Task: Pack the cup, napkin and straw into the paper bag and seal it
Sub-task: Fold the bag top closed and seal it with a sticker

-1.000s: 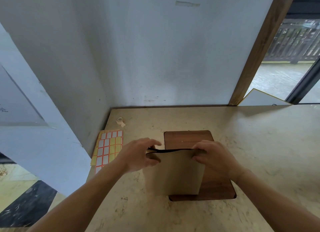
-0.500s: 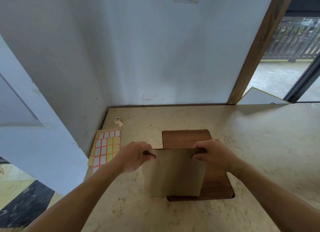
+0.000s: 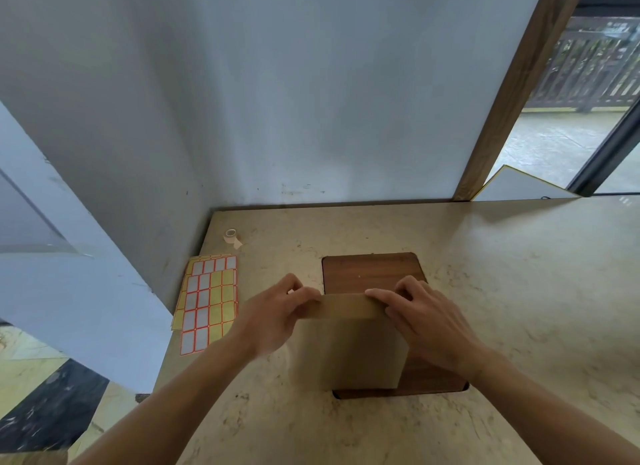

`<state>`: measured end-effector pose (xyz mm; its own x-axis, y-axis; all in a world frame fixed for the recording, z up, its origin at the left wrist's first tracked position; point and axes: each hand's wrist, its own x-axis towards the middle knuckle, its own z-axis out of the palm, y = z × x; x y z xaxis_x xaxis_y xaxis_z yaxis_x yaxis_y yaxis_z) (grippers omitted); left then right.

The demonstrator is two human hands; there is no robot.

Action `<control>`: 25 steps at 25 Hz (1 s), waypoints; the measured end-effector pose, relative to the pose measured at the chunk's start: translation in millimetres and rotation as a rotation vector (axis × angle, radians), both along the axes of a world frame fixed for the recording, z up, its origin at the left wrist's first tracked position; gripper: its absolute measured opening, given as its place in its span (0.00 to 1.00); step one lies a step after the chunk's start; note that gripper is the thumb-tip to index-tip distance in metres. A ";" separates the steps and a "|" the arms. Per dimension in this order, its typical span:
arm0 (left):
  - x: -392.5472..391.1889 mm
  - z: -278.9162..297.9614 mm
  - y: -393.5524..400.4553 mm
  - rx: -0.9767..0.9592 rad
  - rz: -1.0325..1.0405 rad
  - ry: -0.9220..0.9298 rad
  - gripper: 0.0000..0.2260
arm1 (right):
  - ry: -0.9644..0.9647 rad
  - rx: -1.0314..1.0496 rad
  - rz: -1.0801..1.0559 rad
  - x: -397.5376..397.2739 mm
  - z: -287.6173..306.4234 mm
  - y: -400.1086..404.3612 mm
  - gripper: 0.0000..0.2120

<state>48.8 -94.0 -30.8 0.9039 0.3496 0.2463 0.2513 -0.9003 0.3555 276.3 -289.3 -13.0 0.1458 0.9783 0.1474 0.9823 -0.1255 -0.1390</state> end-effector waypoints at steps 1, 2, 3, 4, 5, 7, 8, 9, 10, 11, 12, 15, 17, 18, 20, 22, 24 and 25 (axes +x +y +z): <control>0.6 -1.2 -0.5 0.001 0.005 0.001 0.11 | -0.018 -0.001 -0.008 0.9 -2.4 -0.6 0.21; 0.8 -2.2 -1.1 -0.017 0.015 0.015 0.12 | -0.042 -0.010 -0.014 1.0 -4.9 -1.2 0.24; 1.0 -4.1 -1.6 -0.033 0.028 0.052 0.15 | -0.065 -0.027 -0.020 -0.1 -7.3 -1.7 0.25; 0.8 -7.2 -2.1 -0.019 0.031 0.102 0.19 | -0.081 -0.045 -0.024 -2.1 -9.4 -2.1 0.25; 0.8 -10.2 -2.7 0.025 0.026 0.146 0.22 | -0.080 -0.061 -0.032 -5.2 -10.9 -2.2 0.24; 1.0 -12.5 -5.5 0.129 -0.001 0.166 0.20 | -0.050 -0.068 -0.052 -10.6 -12.4 -0.2 0.20; 1.5 -12.7 -7.3 0.166 -0.011 0.148 0.18 | -0.032 -0.072 -0.058 -12.6 -12.7 1.5 0.19; 3.0 -12.3 -9.0 0.191 -0.018 0.129 0.17 | -0.019 -0.076 -0.061 -13.6 -12.9 3.4 0.18; 5.5 -11.4 -11.3 0.200 -0.024 0.126 0.18 | -0.014 -0.082 -0.053 -14.1 -12.5 5.7 0.18; 9.0 -10.4 -14.7 0.197 -0.033 0.140 0.19 | -0.011 -0.087 -0.038 -15.0 -11.4 8.0 0.17; 13.3 -10.1 -18.5 0.197 -0.045 0.155 0.20 | -0.011 -0.086 -0.020 -16.5 -9.8 11.0 0.17; 27.4 -9.1 -29.5 0.207 -0.068 0.181 0.19 | -0.032 -0.048 0.052 -28.2 -5.1 22.3 0.15; 31.3 -8.7 -33.7 0.200 -0.070 0.175 0.18 | 0.006 -0.017 0.081 -36.3 -4.8 26.4 0.13; 31.2 -8.9 -34.5 0.187 -0.067 0.163 0.17 | 0.035 -0.009 0.076 -37.2 -5.2 27.2 0.12; 29.8 -9.0 -34.3 0.150 -0.058 0.142 0.15 | 0.085 -0.009 0.065 -35.8 -6.5 28.1 0.11; 29.9 -9.1 -33.9 0.121 -0.046 0.130 0.14 | 0.106 -0.008 0.091 -32.5 -8.9 29.9 0.10; 29.8 -8.9 -34.3 0.110 -0.040 0.129 0.15 | 0.110 -0.006 0.124 -26.8 -11.6 28.9 0.11; 27.9 -7.7 -33.1 0.100 -0.031 0.124 0.16 | 0.122 -0.002 0.125 -20.5 -13.3 25.8 0.11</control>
